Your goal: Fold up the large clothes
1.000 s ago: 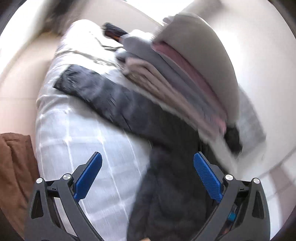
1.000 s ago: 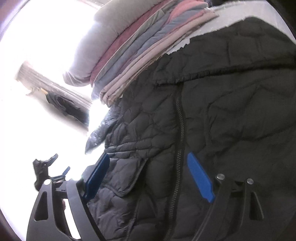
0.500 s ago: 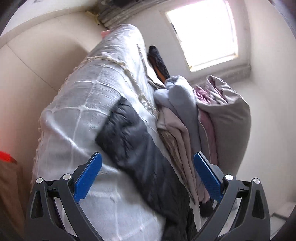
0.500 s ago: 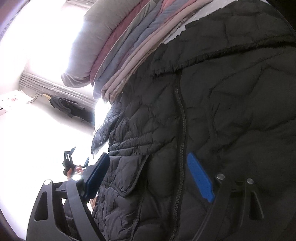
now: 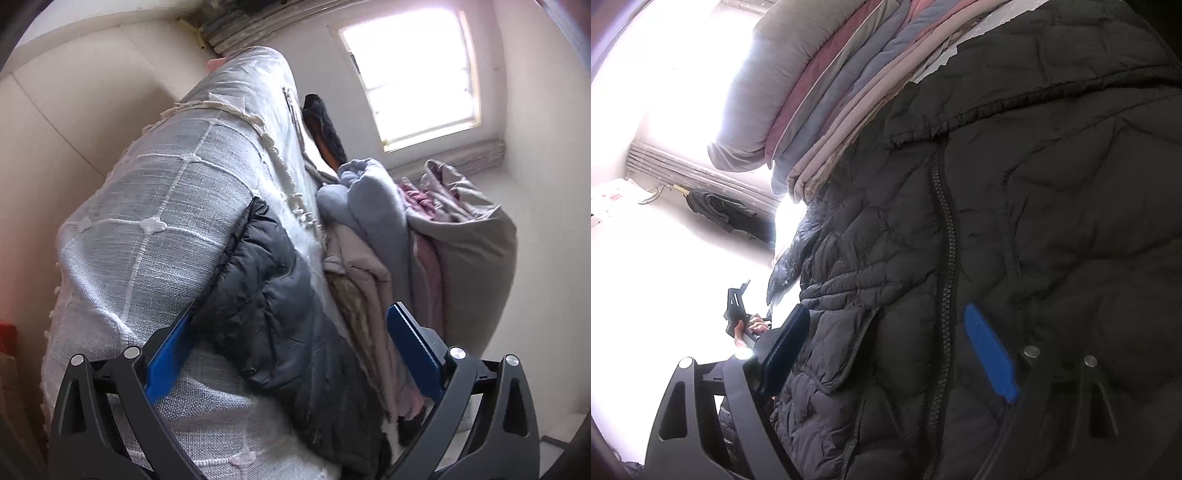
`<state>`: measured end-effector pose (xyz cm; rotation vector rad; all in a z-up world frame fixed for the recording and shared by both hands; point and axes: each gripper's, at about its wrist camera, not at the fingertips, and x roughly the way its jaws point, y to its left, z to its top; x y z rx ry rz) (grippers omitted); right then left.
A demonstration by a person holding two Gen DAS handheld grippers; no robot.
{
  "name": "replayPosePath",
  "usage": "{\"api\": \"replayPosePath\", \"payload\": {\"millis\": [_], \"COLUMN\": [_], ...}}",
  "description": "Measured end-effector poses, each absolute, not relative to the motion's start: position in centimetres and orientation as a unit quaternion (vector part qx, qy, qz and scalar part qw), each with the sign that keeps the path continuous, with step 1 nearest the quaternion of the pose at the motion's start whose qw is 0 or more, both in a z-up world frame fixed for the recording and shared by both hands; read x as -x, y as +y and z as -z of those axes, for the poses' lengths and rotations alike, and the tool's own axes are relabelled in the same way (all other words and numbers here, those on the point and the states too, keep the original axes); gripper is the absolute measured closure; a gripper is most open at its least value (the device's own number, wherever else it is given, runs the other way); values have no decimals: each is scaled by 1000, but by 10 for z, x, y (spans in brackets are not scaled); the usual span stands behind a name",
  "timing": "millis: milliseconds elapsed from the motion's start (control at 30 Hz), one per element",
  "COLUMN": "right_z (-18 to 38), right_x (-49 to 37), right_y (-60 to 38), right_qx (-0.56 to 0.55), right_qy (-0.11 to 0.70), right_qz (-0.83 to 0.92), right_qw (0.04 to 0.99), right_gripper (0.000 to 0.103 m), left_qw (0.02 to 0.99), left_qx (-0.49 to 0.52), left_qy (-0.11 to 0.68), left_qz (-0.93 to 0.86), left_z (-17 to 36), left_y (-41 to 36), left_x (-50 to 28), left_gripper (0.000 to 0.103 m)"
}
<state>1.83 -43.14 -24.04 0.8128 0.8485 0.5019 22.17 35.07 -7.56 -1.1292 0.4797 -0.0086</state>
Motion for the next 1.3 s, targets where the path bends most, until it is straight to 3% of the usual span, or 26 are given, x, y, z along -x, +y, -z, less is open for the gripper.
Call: {"api": "replayPosePath", "payload": {"millis": [67,100,133,200,233,367,533,800,967,1133,1200,1267,1300], "right_z": [240,240,240,240,240,240,240,238,241,248,251,251,250], "right_x": [-18,-18,-18,-17,-17,-15,-10,-1,5,10,12,14,15], "right_y": [-431,-431,-431,-432,-433,-437,-449,-469,-497,-523,-531,-535,-536], "right_qx": [-379,-379,-380,-381,-382,-388,-406,-443,-487,-530,-547,-555,-558], "right_qy": [396,395,395,394,393,389,379,361,340,323,315,309,307], "right_qz": [-234,-234,-234,-234,-234,-235,-230,-230,-222,-210,-207,-206,-206], "right_qw": [803,803,803,803,803,801,799,788,773,756,747,744,743], "right_gripper": [20,20,20,20,20,20,20,20,19,19,19,19,19], "left_qw": [821,824,825,815,816,846,885,906,891,839,822,813,812], "left_qx": [519,510,505,517,513,475,411,275,173,75,37,1,-4], "left_qy": [237,245,251,263,264,244,209,225,302,422,455,473,473], "left_qz": [-13,-26,-35,-17,-23,-11,63,229,291,336,340,339,341], "left_z": [74,73,74,84,87,62,-15,-103,-72,11,34,50,50], "left_y": [347,346,345,344,343,328,268,53,-100,-236,-269,-293,-297], "left_x": [-223,-223,-224,-228,-227,-224,-218,-225,-236,-235,-227,-218,-216], "left_gripper": [12,29,56,95,97,100,100,100,100,99,91,78,67]}}
